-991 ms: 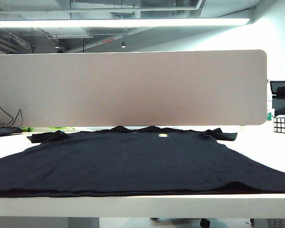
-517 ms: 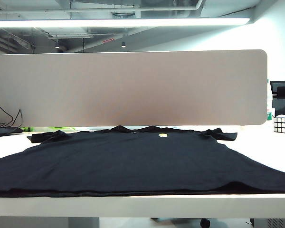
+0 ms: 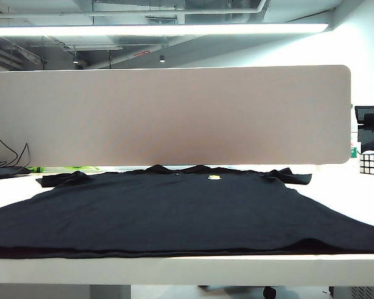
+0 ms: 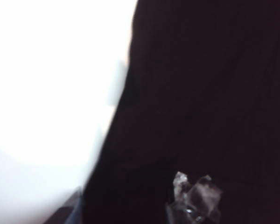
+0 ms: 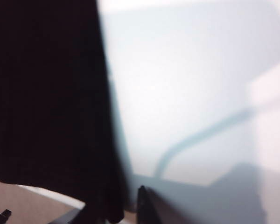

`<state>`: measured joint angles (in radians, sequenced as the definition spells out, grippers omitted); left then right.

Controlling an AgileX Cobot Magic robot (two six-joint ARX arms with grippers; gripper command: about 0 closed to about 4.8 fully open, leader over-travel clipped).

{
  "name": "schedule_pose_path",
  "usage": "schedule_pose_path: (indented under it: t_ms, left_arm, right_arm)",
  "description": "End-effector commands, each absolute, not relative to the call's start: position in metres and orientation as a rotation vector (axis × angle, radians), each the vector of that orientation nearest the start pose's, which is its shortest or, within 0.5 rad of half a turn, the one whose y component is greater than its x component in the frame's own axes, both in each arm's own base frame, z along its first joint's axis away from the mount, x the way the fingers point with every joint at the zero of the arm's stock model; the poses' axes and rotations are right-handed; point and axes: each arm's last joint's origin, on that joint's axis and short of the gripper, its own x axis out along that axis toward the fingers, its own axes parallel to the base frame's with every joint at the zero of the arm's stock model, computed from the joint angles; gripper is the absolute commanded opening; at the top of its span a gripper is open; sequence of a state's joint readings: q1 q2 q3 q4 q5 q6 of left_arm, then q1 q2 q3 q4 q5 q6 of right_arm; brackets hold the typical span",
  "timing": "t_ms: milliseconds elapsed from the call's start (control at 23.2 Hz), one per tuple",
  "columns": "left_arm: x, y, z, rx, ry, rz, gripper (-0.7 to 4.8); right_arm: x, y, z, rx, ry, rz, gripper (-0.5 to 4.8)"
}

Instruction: Fold the bottom side of the T-shirt horizontally towards the center, about one-third of the way, then fold the sleeve back towards the center, creating a straight line along the edge of the T-shirt, and finally fold the bottom of the T-shirt up towards the top, creating a neat rectangle.

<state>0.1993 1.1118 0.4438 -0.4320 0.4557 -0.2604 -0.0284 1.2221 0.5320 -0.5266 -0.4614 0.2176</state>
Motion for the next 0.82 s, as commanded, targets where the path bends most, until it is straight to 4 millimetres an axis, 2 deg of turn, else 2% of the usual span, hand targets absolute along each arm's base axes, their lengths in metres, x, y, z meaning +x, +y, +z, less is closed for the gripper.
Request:
schedule_pose_path:
  t_ms: [43,302,388,431,818]
  left_arm:
    - [0.179,0.024,0.163,-0.538,1.063,-0.106,2.16]
    - [0.183,0.026,0.177,-0.434,1.076,-0.079,2.16]
    - [0.18,0.027,0.175,-0.367,1.121,-0.066,2.16]
    - [0.179,0.027,0.175,-0.358,1.129,-0.052,2.16]
    - [0.184,0.027,0.164,-0.378,1.19,-0.063,2.17]
  right_arm:
    - [0.193,0.007,0.152,0.472,1.233,0.252,1.0]
    - [0.195,0.006,0.152,0.444,1.205,0.231,1.03]
    - [0.196,0.006,0.152,0.431,1.203,0.219,1.61]
    - [0.196,0.006,0.152,0.427,1.2,0.214,1.68]
    - [0.195,0.005,0.152,0.403,1.208,0.203,1.69]
